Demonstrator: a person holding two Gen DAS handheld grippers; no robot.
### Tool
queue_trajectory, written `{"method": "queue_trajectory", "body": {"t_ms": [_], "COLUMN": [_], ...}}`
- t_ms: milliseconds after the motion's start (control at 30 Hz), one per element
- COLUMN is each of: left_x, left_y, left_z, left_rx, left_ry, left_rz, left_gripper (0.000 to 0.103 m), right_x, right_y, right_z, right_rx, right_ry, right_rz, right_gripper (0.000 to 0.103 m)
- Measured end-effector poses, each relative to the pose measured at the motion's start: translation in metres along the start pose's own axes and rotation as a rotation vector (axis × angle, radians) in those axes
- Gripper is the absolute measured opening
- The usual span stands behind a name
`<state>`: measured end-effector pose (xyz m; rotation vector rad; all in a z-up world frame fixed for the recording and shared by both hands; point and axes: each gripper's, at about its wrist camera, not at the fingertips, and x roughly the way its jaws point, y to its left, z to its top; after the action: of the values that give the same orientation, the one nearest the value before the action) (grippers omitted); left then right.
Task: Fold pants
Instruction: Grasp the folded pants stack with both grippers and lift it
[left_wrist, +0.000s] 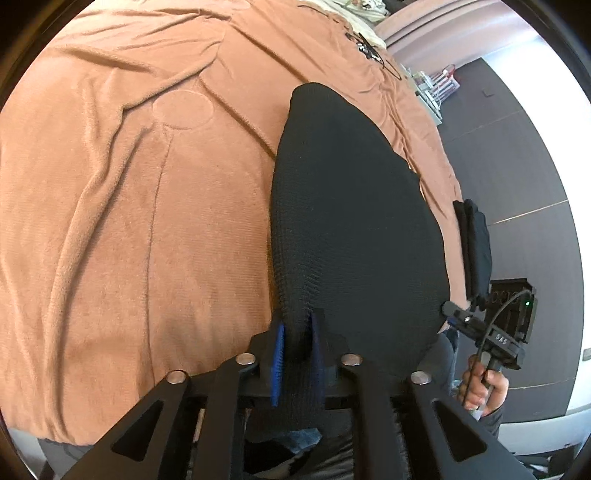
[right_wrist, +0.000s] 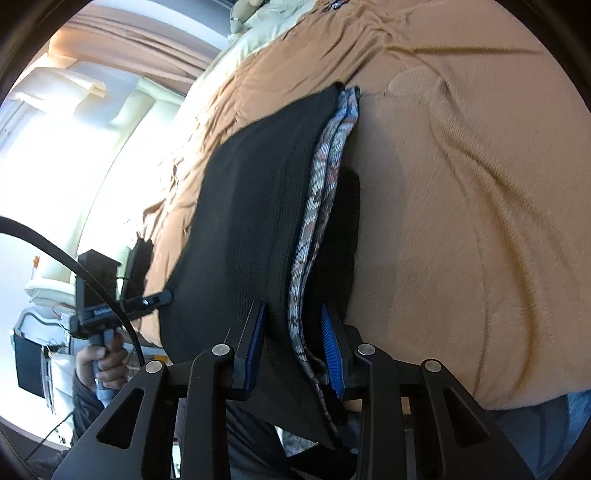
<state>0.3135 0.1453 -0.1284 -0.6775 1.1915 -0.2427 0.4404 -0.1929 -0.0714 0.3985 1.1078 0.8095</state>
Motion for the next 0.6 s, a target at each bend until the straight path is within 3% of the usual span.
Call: {"method": "queue_trajectory", "body": {"t_ms": [33, 67, 100, 133, 367, 600], "left_x": [0.0, -0.001, -0.002, -0.003, 0.007, 0.02], "left_y": [-0.001, 0.0, -0.001, -0.001, -0.004, -0.002], "left_z": [0.002, 0.003, 0.005, 0.008, 0.029, 0.052], "left_rx": [0.003, 0.005, 0.007, 0.009, 0.018, 0.019], "left_ry": [-0.008, -0.02, -0.033, -0.046, -0.059, -0.063], "left_rz": [0.004, 0.002, 0.002, -0.002, -0.021, -0.043], "left_gripper": [0.04, 0.046, 0.054, 0.055, 0.055, 0.055], "right_x": [-0.002, -0.005, -0.008, -0.01, 0.004, 0.024], "right_y": [-0.003, -0.006, -0.008, -0.012, -0.04, -0.045], "right_z": [0.003, 0.007, 0.01, 0.014, 0.043, 0.047], "right_rx": [0.005, 0.01, 0.014, 0.018, 0.065, 0.087], "right_ry": [-0.011, -0.025, -0.038, -0.051, -0.051, -0.017], "right_rz": [0.003, 0.004, 0.005, 0.004, 0.012, 0.056], "right_gripper": [0.035, 0.05, 0.058, 0.065, 0.065, 0.065]}}
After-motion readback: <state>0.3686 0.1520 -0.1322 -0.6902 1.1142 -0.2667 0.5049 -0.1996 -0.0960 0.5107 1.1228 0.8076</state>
